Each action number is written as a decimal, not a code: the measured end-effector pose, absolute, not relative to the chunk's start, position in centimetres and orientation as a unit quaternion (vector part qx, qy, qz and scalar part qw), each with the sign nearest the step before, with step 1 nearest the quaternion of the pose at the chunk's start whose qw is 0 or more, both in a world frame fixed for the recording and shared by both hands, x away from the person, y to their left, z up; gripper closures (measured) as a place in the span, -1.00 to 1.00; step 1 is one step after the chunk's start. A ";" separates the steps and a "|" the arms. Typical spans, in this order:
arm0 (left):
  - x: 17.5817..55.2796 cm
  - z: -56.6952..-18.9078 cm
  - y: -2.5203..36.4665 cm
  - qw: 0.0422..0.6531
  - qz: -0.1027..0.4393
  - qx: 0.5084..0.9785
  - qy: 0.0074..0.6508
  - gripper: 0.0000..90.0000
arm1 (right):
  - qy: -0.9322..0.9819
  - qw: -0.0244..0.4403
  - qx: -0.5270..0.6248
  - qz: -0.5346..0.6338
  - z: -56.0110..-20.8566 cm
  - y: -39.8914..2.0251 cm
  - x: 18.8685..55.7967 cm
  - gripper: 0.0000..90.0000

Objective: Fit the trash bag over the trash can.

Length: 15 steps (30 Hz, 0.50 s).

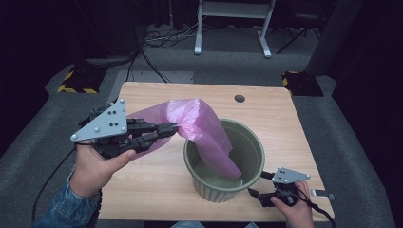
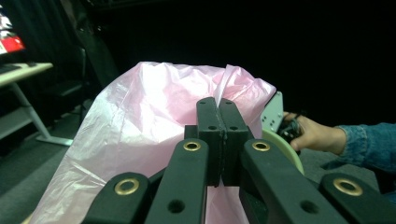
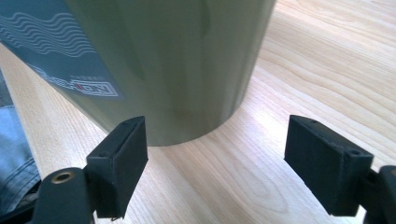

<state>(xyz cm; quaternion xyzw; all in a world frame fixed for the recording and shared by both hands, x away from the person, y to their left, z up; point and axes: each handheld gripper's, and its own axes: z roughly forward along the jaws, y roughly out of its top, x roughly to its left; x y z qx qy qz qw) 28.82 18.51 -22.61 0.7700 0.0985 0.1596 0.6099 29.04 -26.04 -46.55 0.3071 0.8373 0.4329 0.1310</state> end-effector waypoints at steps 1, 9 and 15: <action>28.9 -23.0 18.4 0.610 0.154 0.771 0.099 1.00 | 0.837 0.131 0.307 0.433 -46.6 -26.0 29.0 -0.51; 30.2 -26.0 17.2 0.601 0.120 0.785 0.096 1.00 | 0.830 0.148 0.325 0.428 -46.0 -27.7 30.3 -0.45; 30.8 -27.8 15.3 0.577 0.099 0.807 0.080 1.00 | 0.827 0.160 0.330 0.426 -44.7 -28.9 30.9 -0.42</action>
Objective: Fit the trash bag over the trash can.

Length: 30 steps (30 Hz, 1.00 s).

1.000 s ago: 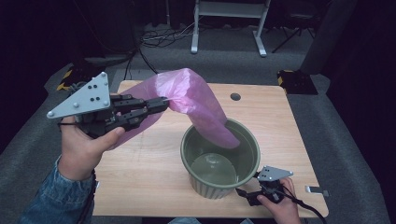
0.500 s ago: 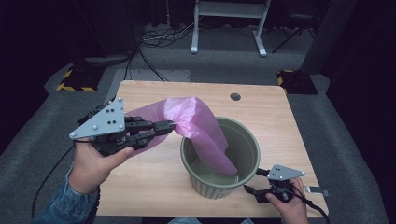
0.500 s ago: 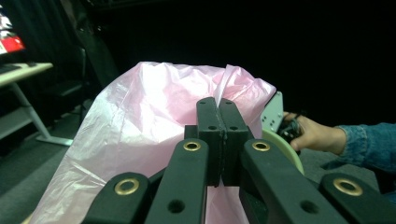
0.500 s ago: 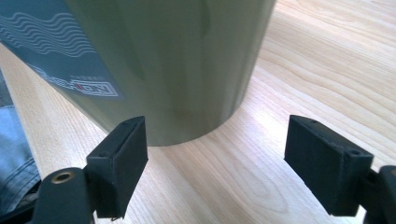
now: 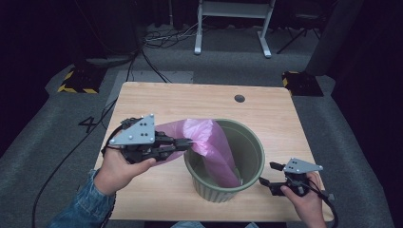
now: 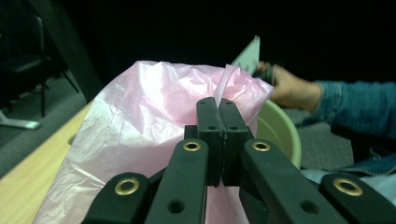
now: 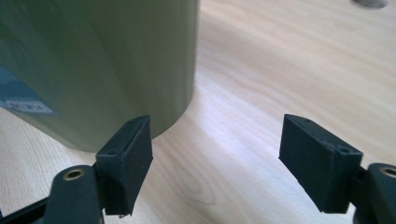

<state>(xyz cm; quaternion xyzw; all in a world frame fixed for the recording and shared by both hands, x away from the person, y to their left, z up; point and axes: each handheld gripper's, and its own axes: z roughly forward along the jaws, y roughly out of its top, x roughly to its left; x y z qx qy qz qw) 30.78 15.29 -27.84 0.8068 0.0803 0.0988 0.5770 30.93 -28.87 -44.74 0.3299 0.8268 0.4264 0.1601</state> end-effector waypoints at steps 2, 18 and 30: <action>31.0 -28.4 14.6 0.572 0.091 0.811 0.077 1.00 | 0.823 0.169 0.331 0.430 -44.0 -29.3 30.8 -0.41; 31.9 -30.8 11.0 0.531 0.059 0.842 0.069 0.99 | 0.812 0.183 0.327 0.448 -41.1 -30.7 29.7 -0.39; 32.1 -31.6 10.1 0.520 0.056 0.848 0.084 0.89 | 0.810 0.171 0.305 0.471 -38.0 -29.9 28.9 -0.38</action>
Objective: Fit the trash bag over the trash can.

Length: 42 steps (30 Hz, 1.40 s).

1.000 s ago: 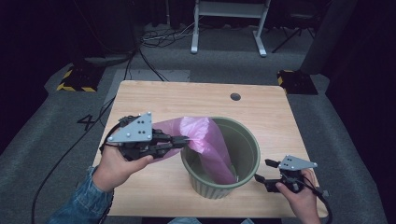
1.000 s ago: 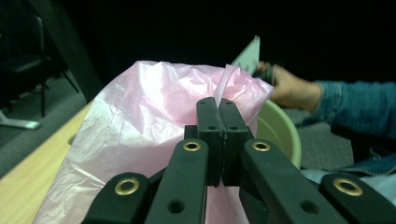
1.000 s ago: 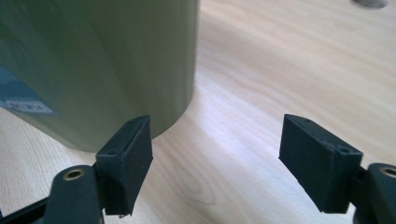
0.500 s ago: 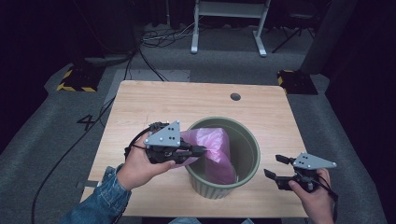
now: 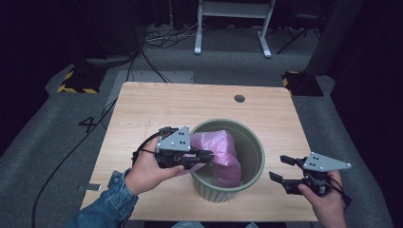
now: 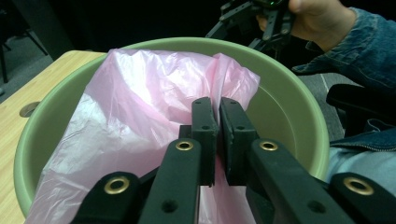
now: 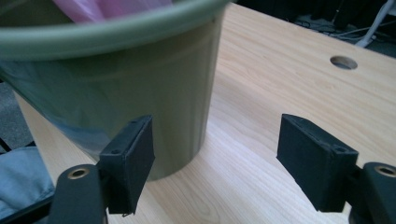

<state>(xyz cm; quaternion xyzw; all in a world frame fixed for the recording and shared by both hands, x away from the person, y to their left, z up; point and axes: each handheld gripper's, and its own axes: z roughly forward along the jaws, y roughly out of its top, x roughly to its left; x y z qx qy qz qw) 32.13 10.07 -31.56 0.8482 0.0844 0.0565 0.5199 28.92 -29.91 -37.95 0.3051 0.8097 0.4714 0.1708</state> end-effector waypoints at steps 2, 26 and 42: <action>32.2 -31.6 10.0 0.521 0.056 0.847 0.088 0.83 | 0.811 0.172 0.302 0.470 -37.2 -29.6 28.7 -0.38; 32.7 -31.8 8.1 0.492 0.060 0.865 0.074 0.93 | 0.814 0.163 0.250 0.499 -31.5 -25.4 29.0 -0.35; 32.9 -31.7 7.3 0.496 0.055 0.864 0.064 0.91 | 0.840 0.134 0.186 0.491 -30.7 -19.3 30.2 -0.11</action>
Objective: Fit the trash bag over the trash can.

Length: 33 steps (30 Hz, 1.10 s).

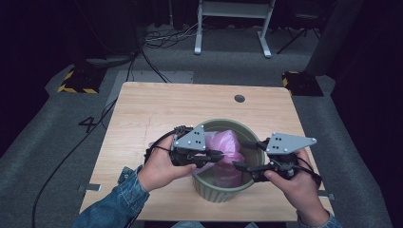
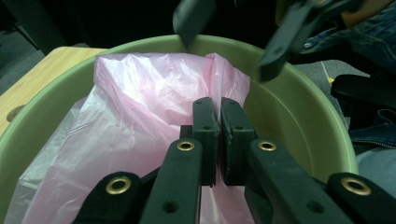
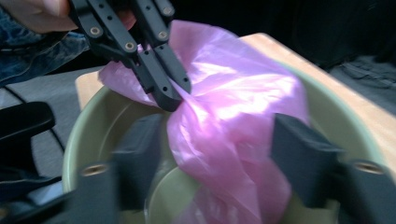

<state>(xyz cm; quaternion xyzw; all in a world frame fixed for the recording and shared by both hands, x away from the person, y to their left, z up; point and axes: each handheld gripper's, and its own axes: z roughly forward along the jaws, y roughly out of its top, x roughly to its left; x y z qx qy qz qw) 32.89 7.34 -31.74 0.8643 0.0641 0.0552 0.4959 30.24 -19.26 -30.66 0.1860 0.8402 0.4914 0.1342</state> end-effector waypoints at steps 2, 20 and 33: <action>32.8 -31.9 7.5 0.498 0.057 0.863 0.064 0.86 | 0.847 0.123 0.180 0.485 -30.8 -18.8 30.6 0.32; 29.8 -33.0 17.0 0.527 0.146 0.817 0.185 -0.45 | 0.857 0.121 0.226 0.447 -31.9 -19.4 32.1 0.91; 29.7 -35.6 22.4 0.511 0.153 0.800 0.275 -0.54 | 0.863 0.124 0.231 0.433 -32.4 -19.4 32.1 0.87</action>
